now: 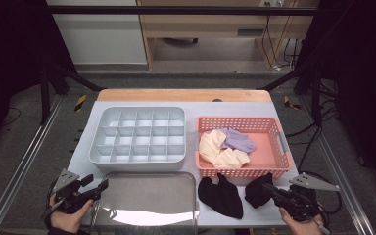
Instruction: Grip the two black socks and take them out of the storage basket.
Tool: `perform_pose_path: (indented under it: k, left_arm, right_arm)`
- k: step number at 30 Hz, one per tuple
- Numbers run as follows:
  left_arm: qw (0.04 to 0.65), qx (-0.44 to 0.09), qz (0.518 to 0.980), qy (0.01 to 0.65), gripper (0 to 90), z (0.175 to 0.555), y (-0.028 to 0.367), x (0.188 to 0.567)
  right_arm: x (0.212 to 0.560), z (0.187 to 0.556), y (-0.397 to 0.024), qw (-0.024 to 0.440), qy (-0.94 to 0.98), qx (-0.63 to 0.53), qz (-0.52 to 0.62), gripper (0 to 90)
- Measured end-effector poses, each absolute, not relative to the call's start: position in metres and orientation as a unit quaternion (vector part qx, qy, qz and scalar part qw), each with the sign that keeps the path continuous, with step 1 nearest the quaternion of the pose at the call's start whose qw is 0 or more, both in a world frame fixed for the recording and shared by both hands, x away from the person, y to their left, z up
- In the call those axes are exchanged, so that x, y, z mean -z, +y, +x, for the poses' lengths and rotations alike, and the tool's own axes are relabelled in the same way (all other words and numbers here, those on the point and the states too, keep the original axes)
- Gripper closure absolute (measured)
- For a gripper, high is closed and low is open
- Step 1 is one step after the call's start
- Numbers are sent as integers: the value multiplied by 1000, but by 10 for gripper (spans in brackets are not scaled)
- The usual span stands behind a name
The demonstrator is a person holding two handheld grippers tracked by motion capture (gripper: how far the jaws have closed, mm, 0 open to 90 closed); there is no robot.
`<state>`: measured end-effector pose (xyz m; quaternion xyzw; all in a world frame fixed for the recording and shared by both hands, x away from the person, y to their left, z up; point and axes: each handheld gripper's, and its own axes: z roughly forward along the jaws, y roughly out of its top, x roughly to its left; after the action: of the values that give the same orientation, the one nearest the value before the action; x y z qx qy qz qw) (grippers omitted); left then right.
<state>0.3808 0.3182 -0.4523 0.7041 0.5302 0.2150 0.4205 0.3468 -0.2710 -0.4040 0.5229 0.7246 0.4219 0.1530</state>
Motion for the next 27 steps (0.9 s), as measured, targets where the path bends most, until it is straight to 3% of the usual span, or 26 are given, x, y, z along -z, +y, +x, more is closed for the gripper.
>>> perform_pose_path:
  k: [8,16,22,27]
  left_arm:
    - [420,-215,704,531,351,381,318,452]
    - [422,-214,704,530,351,381,318,452]
    - [423,-214,703,530,351,381,318,451]
    - [427,-217,700,529,353,382,318,448]
  right_arm:
    - [435,364,-270,152,732,-378,546,858]
    - [459,379,-267,167,737,-347,555,781]
    - [462,380,-266,177,737,-348,552,711]
    - [445,375,-264,212,721,-383,537,653]
